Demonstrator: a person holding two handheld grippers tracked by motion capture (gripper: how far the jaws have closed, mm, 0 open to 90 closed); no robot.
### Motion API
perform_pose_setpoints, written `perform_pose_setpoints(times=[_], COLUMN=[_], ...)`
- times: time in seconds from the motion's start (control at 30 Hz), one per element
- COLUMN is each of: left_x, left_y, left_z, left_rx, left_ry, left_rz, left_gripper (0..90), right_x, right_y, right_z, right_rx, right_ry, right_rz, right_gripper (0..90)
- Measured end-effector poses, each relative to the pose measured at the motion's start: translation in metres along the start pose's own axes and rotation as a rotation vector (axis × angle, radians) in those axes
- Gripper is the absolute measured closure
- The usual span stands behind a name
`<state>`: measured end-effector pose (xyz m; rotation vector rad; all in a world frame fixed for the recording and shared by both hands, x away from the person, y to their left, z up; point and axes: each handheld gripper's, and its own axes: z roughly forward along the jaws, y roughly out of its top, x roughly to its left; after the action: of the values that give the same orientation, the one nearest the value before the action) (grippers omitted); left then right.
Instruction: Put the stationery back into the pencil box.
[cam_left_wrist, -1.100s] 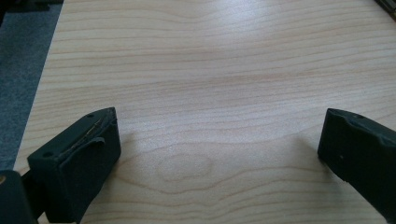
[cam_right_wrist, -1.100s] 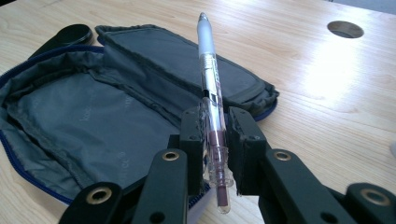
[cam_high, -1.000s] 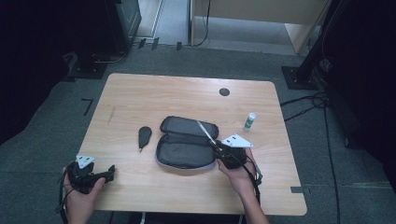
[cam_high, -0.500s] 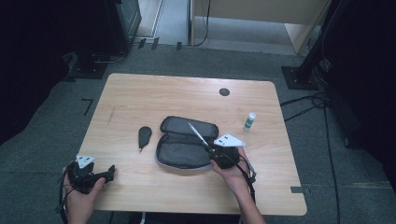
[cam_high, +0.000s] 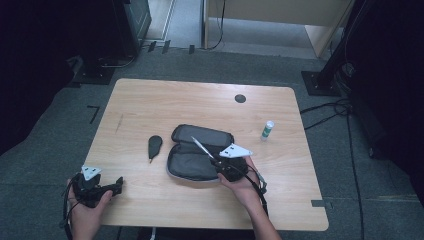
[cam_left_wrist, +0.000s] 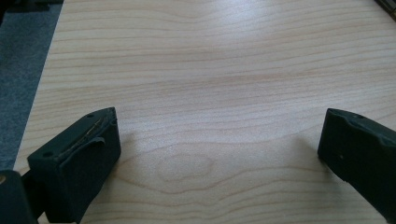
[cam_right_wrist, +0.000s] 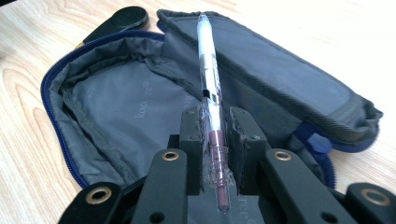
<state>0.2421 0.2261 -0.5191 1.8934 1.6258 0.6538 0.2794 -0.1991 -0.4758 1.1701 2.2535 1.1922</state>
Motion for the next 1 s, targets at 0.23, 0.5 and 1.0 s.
perform_pose_setpoints(times=[0.23,0.5,1.0], left_x=[0.000,0.000,0.000], left_y=[0.000,0.000,0.000], left_z=[0.000,0.000,0.000], left_rx=[0.000,0.000,0.000], left_ry=[0.000,0.000,0.000], left_rz=[0.001,0.000,0.000], left_gripper=[0.0,0.0,0.0], right_x=[0.005,0.010,0.013], right_y=[-0.002,-0.004,-0.010], right_z=[0.004,0.005,0.014], right_rx=[0.013,0.010,0.063], right_ry=[0.027,0.057,0.091], right_rz=[-0.012,-0.038,-0.042], right_gripper=[76.8,76.8,76.5])
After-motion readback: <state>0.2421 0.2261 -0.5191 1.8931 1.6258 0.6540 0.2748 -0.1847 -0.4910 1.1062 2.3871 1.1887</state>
